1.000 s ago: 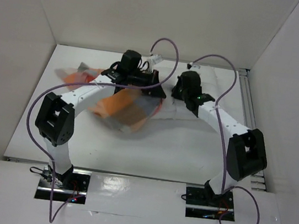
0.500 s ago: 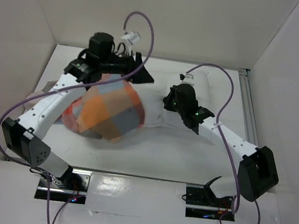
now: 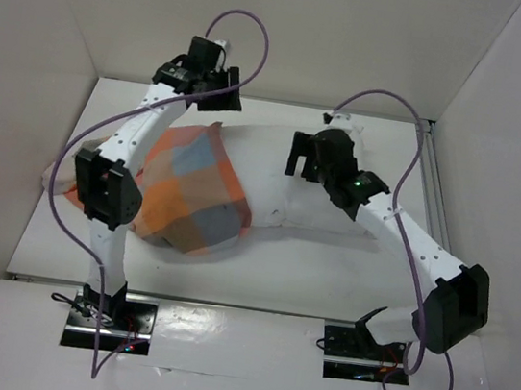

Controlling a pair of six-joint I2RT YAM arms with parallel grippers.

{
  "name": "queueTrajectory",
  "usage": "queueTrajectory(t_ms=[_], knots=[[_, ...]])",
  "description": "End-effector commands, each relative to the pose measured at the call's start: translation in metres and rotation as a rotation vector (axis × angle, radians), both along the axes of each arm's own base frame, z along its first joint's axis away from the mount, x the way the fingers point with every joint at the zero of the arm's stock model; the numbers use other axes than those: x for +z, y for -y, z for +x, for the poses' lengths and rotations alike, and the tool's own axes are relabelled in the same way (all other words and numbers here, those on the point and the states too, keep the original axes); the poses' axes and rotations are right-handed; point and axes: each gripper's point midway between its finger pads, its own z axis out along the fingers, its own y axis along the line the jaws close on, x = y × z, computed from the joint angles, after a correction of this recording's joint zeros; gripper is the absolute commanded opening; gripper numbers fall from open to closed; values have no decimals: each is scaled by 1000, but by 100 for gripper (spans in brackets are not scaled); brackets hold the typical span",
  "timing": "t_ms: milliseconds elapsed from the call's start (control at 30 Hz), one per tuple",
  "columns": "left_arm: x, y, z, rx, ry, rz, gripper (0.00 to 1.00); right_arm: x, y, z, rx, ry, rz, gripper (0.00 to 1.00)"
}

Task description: Put the pillow into the pillowcase

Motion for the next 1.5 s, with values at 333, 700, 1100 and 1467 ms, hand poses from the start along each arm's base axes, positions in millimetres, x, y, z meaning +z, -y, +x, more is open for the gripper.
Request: queueTrajectory(t_ms=[333, 700, 1100, 1467], knots=[[-48, -50, -36, 279, -104, 385, 70, 12, 104, 38, -192, -42, -73, 100], [-45, -53, -47, 242, -131, 280, 6, -76, 66, 54, -42, -244, 51, 82], [98, 148, -90, -528, 185, -229, 0, 55, -18, 52, 158, 102, 231, 0], [134, 221, -136, -721, 191, -464, 0, 168, -55, -5, 256, 377, 359, 0]])
